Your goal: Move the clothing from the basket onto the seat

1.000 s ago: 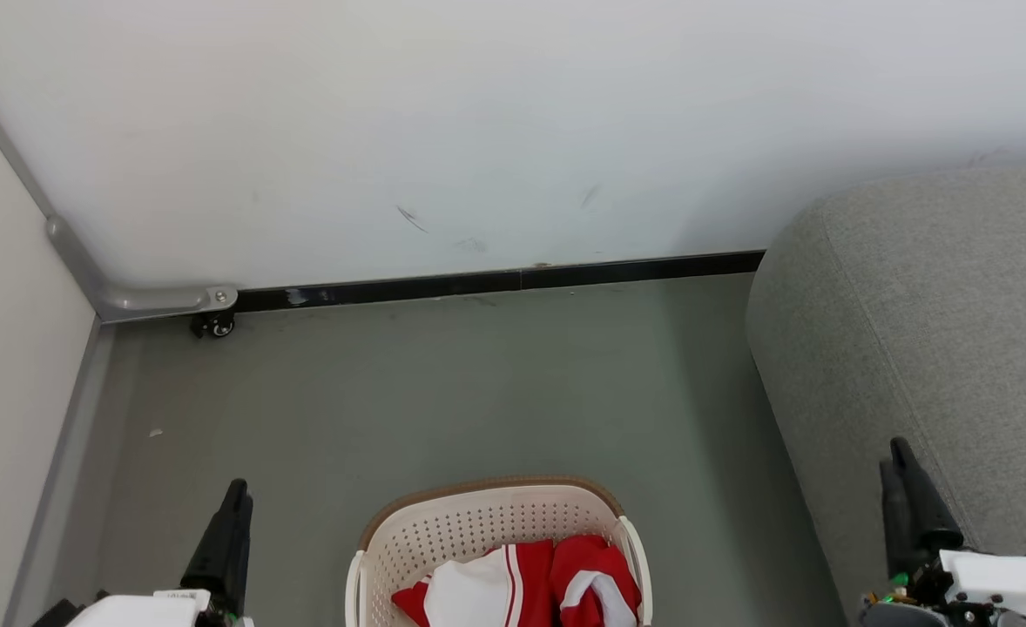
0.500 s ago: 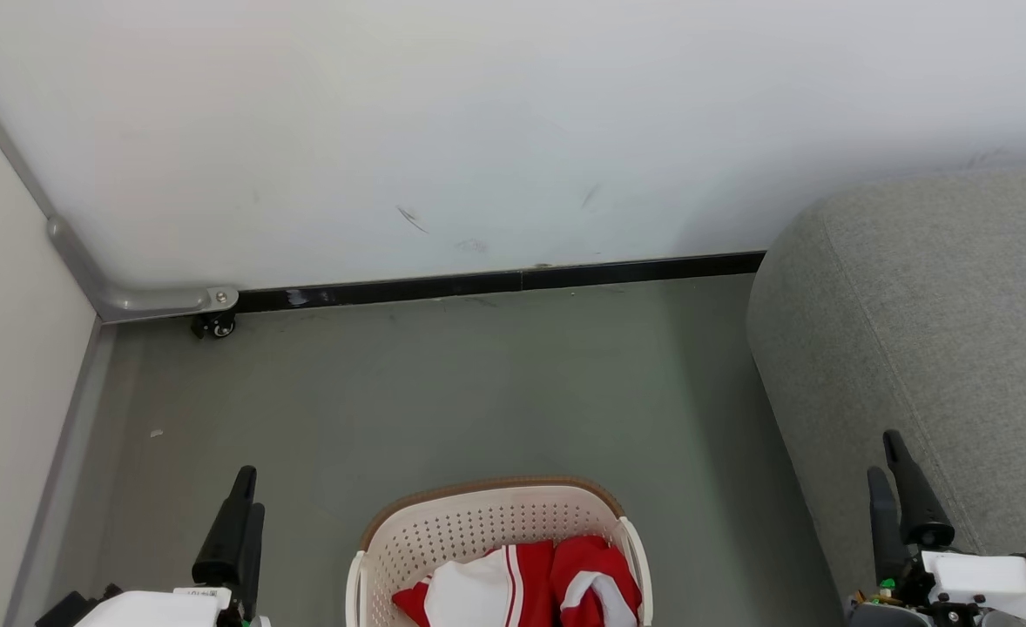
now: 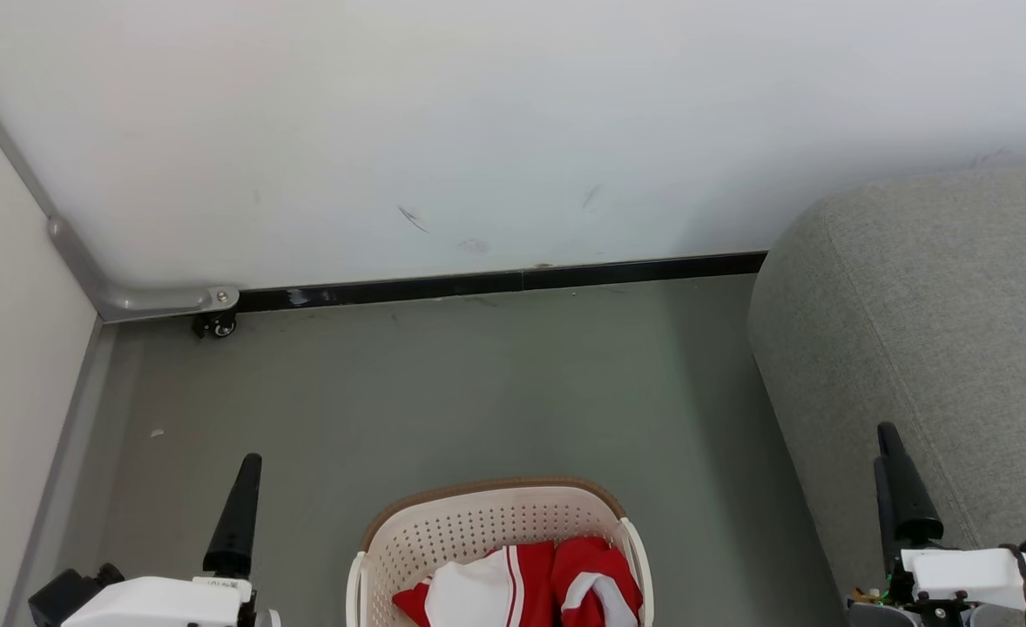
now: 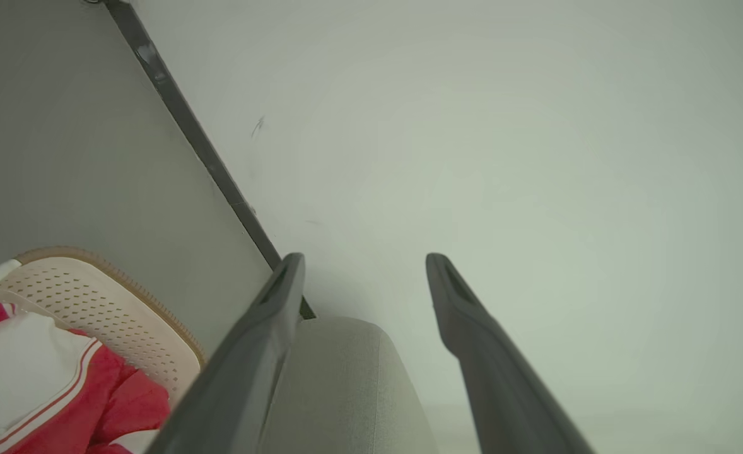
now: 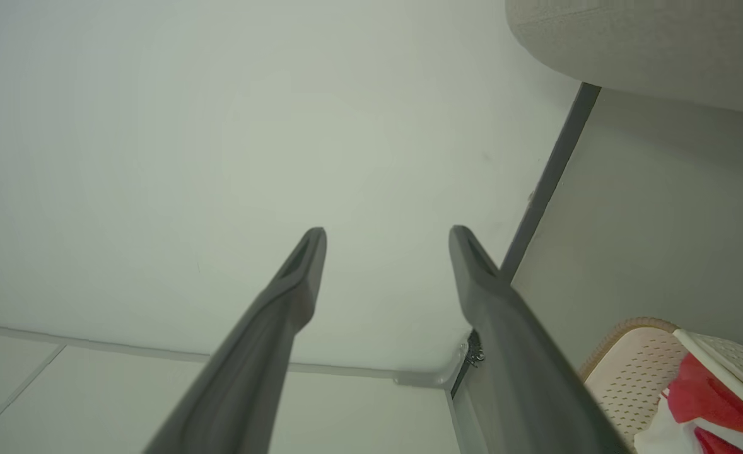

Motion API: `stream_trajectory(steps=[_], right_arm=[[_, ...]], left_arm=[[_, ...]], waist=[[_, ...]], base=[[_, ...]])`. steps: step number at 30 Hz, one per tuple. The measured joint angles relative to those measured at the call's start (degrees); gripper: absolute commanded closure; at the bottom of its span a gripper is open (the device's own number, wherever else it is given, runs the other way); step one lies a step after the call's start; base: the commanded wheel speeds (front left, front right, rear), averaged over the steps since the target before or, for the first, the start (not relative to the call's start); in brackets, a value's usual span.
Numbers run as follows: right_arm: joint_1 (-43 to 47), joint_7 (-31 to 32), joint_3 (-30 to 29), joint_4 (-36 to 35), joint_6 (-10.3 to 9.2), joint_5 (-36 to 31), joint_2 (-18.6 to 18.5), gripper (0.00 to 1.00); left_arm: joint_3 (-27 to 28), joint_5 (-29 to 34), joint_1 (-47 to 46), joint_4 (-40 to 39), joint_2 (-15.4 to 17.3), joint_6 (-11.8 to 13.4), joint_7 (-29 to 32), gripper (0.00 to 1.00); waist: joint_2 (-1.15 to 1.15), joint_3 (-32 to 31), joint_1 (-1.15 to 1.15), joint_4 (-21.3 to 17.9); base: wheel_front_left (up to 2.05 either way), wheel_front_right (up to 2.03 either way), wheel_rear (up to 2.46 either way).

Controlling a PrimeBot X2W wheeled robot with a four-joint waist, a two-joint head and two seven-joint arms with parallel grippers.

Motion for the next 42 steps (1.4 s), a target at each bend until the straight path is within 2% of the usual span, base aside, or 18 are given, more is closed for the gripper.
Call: stream_trajectory(steps=[9,18,23,35,42], right_arm=[[-0.01,-1.78,0.81,-0.66,0.00,-8.93,-0.16,0.00],[0.01,-3.56,2.76,-0.89,0.00,-18.51,-0.23,0.00],[0.03,-4.47,3.59,-0.88,0.00,-24.21,-0.26,0.00],[0.25,-6.57,4.59,-0.86,0.00,-38.40,-0.34,0.00],[0.27,-7.27,4.88,-0.62,0.00,-45.25,-0.35,0.00]], left_arm=[[-1.01,8.37,-0.01,-1.71,0.09,0.92,-1.83,0.00],[-3.59,20.09,-0.01,-3.31,1.27,2.56,-3.75,0.00],[-5.28,26.35,0.01,-3.89,1.64,3.52,-4.76,0.00],[-9.15,40.56,0.19,-4.60,2.36,6.57,-7.19,0.00],[-10.90,47.75,1.11,-3.89,2.68,8.60,-8.44,0.00]], waist=[[0.00,-0.61,0.41,0.10],[0.00,-1.17,0.50,0.23],[0.00,-1.33,0.34,0.29],[0.00,-1.13,-0.24,0.34],[0.00,-0.89,-0.39,0.38]], base=[[0.00,0.00,0.00],[0.00,0.00,0.00],[0.00,0.00,0.00],[0.00,0.00,0.00],[0.00,0.00,0.00]])
